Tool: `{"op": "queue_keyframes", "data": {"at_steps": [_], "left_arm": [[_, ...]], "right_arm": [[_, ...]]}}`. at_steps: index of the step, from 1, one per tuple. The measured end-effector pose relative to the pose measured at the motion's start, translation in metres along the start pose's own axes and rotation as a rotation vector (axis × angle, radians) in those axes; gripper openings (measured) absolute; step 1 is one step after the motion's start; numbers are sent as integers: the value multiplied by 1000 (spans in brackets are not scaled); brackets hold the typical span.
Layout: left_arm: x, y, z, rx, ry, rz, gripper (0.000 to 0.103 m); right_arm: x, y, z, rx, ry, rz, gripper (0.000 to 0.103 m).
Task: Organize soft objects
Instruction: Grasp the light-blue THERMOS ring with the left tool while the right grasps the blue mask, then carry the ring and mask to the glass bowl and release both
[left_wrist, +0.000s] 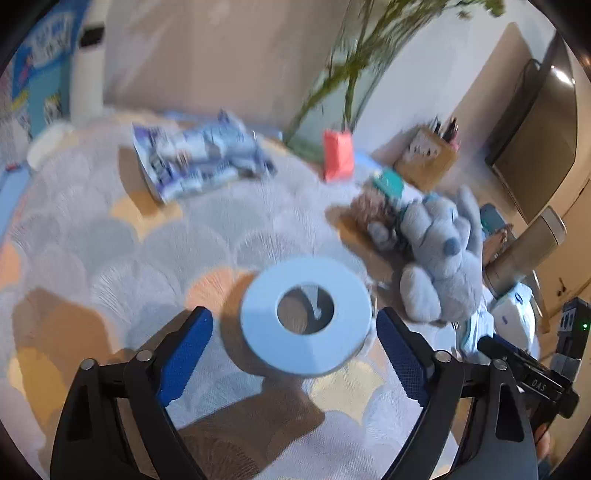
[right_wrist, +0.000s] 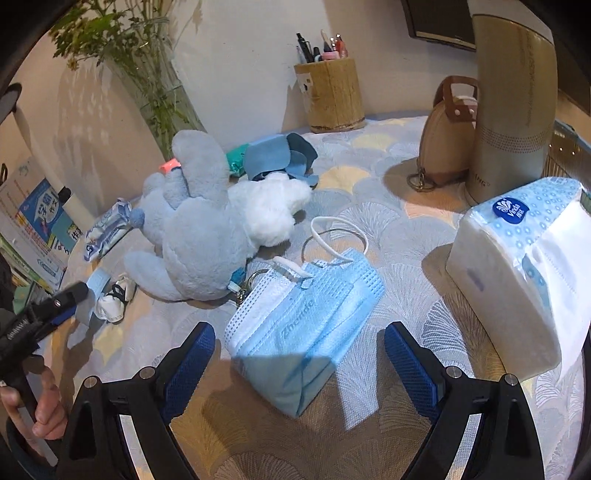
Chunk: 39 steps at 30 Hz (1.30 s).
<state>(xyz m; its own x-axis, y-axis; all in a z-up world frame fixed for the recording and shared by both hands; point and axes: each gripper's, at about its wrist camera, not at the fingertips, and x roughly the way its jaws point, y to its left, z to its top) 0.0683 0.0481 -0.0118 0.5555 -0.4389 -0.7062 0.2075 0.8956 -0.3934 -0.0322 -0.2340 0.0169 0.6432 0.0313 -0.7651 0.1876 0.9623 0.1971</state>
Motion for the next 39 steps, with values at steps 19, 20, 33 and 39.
{"op": "queue_keyframes", "data": {"at_steps": [19,20,33,39], "left_arm": [[-19,-12,-5,66,-114,56,64],[-21,-11,-5,60,-119,59,64],[-63,-62,-14,114,-188,21,64],[-49,-73,-24,142,-171,14,64]], "right_arm": [[-4,28,-6,-136,-48,-14,31],[-8,27,-7,-138,-64,9,29],[-34,22,-13,-137,-87,142,30],[-31,7,-23,-203,85,35,76]]}}
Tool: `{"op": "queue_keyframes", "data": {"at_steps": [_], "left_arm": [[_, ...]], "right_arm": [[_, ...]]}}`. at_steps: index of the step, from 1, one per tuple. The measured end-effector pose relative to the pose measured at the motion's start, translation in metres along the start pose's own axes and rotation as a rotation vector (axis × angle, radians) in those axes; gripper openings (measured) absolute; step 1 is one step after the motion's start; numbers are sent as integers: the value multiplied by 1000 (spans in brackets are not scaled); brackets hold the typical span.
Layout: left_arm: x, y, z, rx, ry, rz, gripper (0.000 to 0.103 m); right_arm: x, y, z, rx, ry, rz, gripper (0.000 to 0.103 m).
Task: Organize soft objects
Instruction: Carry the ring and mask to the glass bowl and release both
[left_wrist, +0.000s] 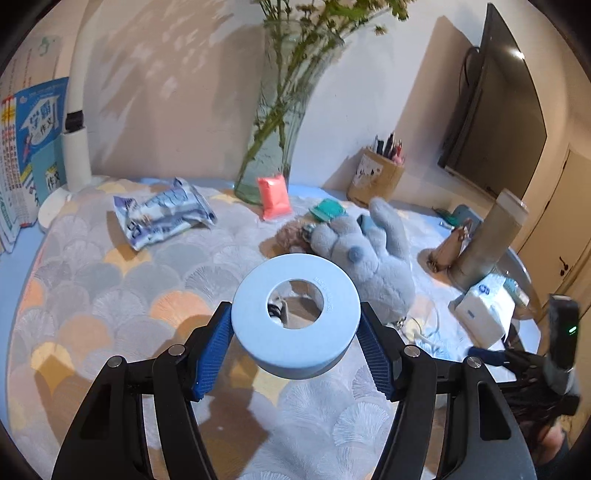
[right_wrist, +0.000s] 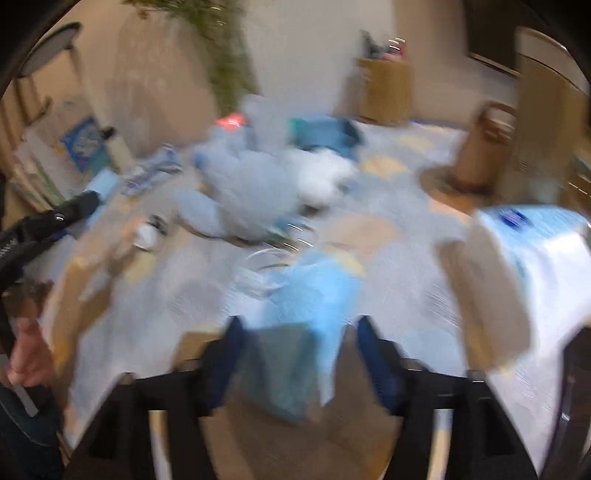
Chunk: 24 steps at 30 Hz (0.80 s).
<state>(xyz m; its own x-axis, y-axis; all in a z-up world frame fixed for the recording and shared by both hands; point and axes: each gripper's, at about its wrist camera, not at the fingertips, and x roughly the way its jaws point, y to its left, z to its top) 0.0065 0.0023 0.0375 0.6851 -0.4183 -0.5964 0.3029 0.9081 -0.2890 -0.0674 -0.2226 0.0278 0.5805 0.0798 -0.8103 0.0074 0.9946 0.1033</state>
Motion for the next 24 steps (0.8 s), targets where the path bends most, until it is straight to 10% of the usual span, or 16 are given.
{"op": "queue_keyframes", "data": {"at_steps": [6,11,13,17,24], "left_arm": [[23,10,-14,-53,63,-48,64],[20,10,-16,-50,51,-50,64],[21,5,-17,-30,54,-39,64],[17,-9,-16,22,51,-25,64],[-11,-55,6,118,-35,-64,64]], "right_arm": [[-5,-46,-19,308,32,227,89],[3,-7,-11,248,-6,97,93],[9,21,-8,143,0,-47,84],[14,53,-10,13,-32,-159,29],[-17,35,0,72,-88,-24,24]]}}
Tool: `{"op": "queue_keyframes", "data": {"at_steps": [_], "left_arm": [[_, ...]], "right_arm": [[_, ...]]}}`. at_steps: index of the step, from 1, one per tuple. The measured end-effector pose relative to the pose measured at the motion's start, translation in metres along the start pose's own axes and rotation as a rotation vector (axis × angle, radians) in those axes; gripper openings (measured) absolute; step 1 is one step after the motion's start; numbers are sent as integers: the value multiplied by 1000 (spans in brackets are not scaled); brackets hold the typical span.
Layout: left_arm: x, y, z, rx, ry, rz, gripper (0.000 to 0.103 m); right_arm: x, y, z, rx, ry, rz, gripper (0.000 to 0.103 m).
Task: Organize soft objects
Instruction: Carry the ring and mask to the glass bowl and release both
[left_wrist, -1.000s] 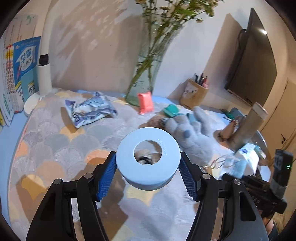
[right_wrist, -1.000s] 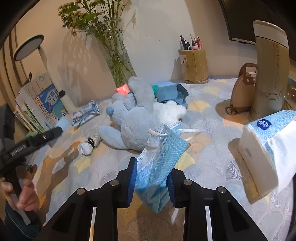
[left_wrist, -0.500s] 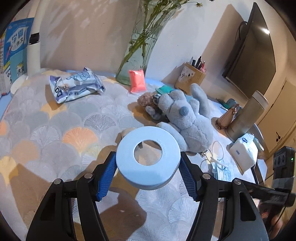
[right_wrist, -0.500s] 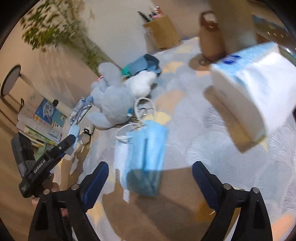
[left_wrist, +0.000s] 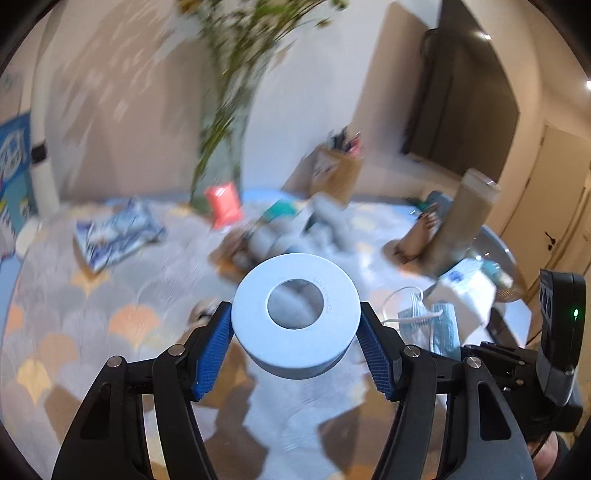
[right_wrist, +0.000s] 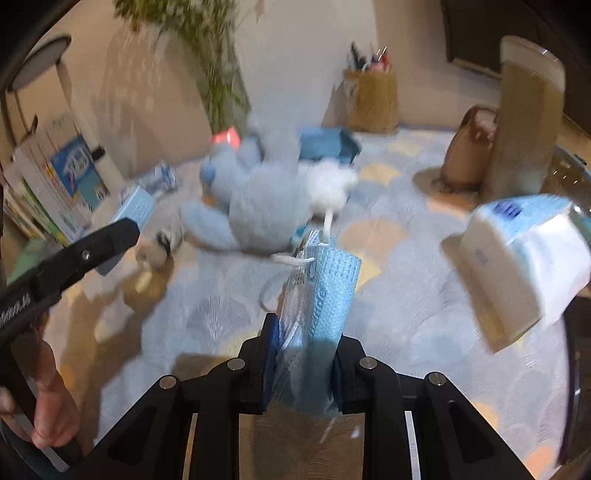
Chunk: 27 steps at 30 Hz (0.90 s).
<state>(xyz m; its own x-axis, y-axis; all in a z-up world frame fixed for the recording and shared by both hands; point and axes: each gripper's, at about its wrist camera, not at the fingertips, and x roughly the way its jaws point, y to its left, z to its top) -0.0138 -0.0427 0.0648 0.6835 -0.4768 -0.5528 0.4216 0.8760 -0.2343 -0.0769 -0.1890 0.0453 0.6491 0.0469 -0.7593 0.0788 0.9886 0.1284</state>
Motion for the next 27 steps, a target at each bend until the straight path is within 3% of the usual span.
{"op": "queue_keyframes", "data": {"at_steps": [6,14,22,27], "left_arm": [[-3,-56,33,93,-58,-50,64],[16,-148,68,211,-104,-150,64],[42,-235,96,289,-114,-258,64],[72,-295,102,357,-86,-285,64]], "right_arm": [[-56,-38,28,64,-131,13,24],[-124,-120,54,205,-265,-7,24],[-164,-200,87,251,-306,-76,24],[-171,-269,97,374,-318,-126,24]]}}
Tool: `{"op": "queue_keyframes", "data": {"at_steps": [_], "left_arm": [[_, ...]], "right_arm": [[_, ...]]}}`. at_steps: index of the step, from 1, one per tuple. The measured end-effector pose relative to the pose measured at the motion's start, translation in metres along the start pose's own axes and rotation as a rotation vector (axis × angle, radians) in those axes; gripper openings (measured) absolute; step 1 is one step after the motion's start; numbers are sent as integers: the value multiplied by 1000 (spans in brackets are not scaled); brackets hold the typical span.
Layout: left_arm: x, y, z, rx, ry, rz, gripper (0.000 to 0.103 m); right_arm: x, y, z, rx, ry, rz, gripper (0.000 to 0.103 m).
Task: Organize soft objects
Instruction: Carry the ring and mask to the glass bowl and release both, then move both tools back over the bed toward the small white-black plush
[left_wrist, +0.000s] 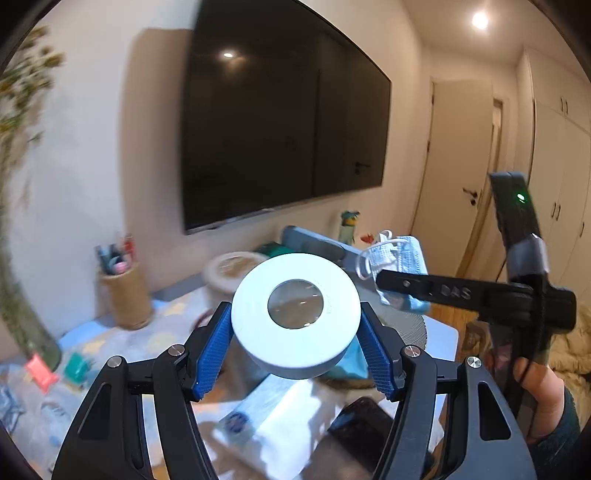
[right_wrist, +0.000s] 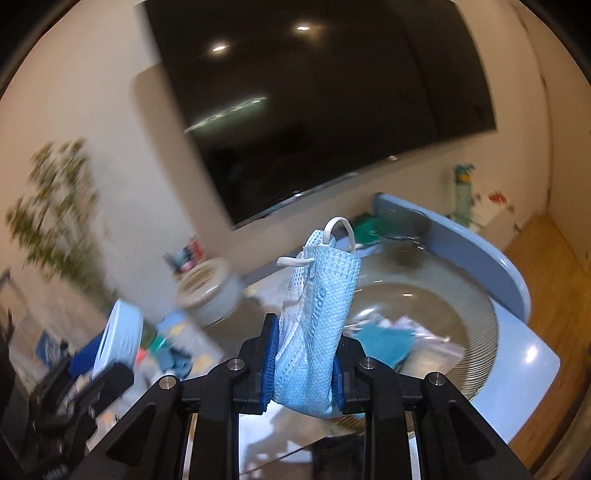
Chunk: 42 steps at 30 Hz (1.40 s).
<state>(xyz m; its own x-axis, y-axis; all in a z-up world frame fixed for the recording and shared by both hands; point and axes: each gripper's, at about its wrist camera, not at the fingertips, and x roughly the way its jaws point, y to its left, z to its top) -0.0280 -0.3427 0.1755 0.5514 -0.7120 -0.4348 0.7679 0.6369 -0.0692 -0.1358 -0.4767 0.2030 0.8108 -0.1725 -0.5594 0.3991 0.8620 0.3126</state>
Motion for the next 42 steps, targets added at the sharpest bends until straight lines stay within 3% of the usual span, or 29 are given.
{"op": "queue_keyframes", "data": {"at_steps": [8,10,12,13,17,23,27,32,36,37,42], "left_arm": [[89,-37,5,39,93,4,66],[108,-43,3,53,117,-6,73],[122,-50,0,84,153,-8,76],[124,-53,-1,95,155,-7,77],[114,-61,-5,135,146,-20,77],[62,-46,-5,117,92,-40,80],[16,-17,-3,59,53,-15,80],[-54,35,-9,-28,4,74,85],[-113,85,-28,-97,-16,202,88],[-126,97,-34,-117,-19,230,88],[-179,158,-71,-207,-5,321,88]], "right_arm": [[54,-99,20,298,81,-29,25],[66,-113,23,340,100,-24,31],[78,-125,25,369,135,-29,55],[79,-130,23,388,146,-32,59],[72,-146,11,452,157,12,60],[45,-141,-3,445,158,34,61],[26,-115,-8,394,152,63,61],[6,-58,-21,281,140,115,62],[0,-2,-49,186,110,152,83],[2,13,-58,160,108,169,83],[35,92,-96,19,214,281,83]]}}
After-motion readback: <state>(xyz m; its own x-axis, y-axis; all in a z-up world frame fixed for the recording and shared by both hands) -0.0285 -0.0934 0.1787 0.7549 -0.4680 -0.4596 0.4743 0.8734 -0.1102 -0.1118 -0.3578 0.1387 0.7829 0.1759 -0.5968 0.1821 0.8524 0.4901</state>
